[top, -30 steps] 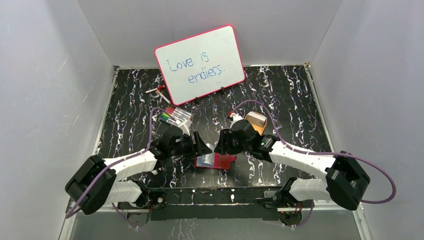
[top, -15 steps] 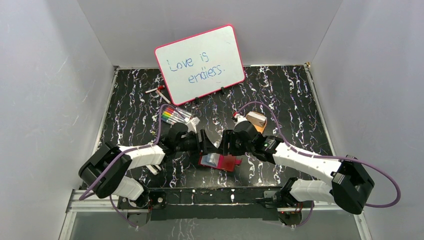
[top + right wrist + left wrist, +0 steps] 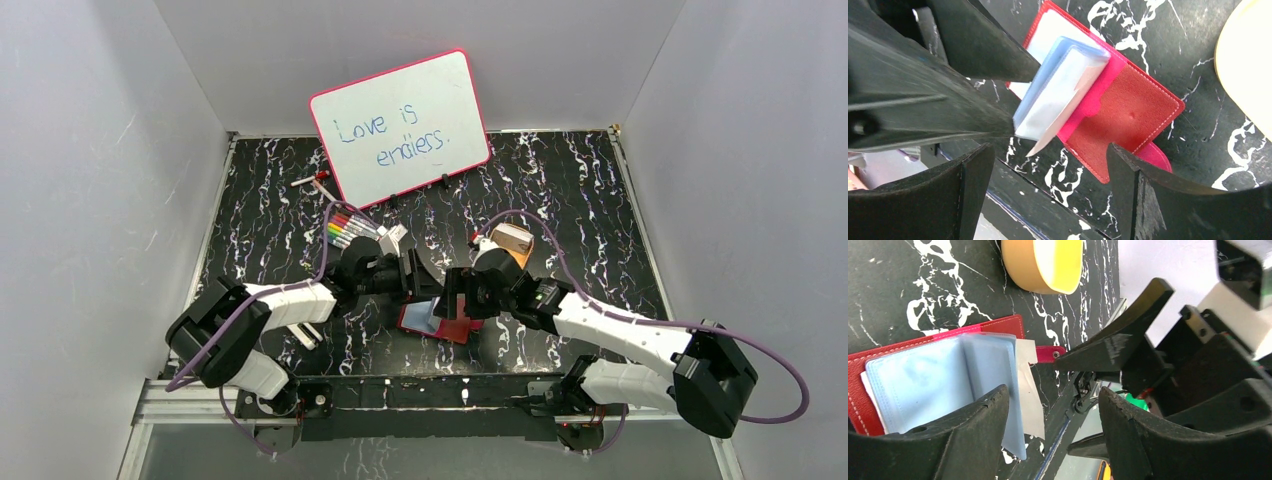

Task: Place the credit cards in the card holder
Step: Open the card holder at the center of the board.

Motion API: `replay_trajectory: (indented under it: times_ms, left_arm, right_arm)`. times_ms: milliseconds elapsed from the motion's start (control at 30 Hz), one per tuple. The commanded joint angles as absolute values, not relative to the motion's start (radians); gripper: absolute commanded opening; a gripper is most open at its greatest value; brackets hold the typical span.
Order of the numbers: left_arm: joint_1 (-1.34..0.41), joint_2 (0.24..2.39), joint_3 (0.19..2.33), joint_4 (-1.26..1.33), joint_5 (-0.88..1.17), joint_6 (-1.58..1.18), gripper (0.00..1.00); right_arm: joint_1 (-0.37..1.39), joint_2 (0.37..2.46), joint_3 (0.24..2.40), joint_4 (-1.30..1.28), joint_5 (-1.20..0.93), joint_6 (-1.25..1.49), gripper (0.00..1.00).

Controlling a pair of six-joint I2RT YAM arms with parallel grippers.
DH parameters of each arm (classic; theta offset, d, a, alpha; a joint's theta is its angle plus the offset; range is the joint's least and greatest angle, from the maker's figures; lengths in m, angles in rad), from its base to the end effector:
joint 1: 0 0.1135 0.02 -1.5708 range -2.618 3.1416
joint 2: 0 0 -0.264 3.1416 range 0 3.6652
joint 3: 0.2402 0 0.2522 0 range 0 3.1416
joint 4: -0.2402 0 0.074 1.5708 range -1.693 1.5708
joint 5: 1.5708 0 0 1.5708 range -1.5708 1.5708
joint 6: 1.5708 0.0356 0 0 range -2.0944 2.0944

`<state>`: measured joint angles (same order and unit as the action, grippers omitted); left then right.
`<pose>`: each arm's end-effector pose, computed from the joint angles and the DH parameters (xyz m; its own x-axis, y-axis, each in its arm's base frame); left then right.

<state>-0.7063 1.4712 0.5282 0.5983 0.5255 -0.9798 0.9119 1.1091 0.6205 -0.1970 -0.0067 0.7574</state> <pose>0.2051 -0.1984 0.1778 -0.9077 -0.1698 -0.3837 0.2995 0.3781 -0.8760 0.1417 0.1833 0.2185 -0.8271 0.0541 -0.5595 -0.3105 0.7858 0.5349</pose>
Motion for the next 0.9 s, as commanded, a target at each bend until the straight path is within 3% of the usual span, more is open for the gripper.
replay_trajectory:
  times_ms: [0, 533, 667, 867]
  left_arm:
    - [-0.712, 1.485, 0.567, 0.644, 0.578, -1.014, 0.64]
    - [-0.756, 1.564, 0.618, 0.660, 0.580, -1.034, 0.65]
    - [-0.759, 1.563, 0.613, 0.661, 0.578, -1.034, 0.65]
    - [-0.758, 1.506, 0.588, 0.604, 0.525, -1.007, 0.65]
  right_arm:
    - [0.918, 1.102, 0.593, -0.179, -0.046, 0.700, 0.92]
    - [0.929, 1.233, 0.667, -0.151, -0.021, 0.767, 0.90]
    - [0.930, 1.244, 0.660, -0.169, -0.006, 0.781, 0.80]
    - [0.928, 1.238, 0.611, -0.190, 0.054, 0.793, 0.52]
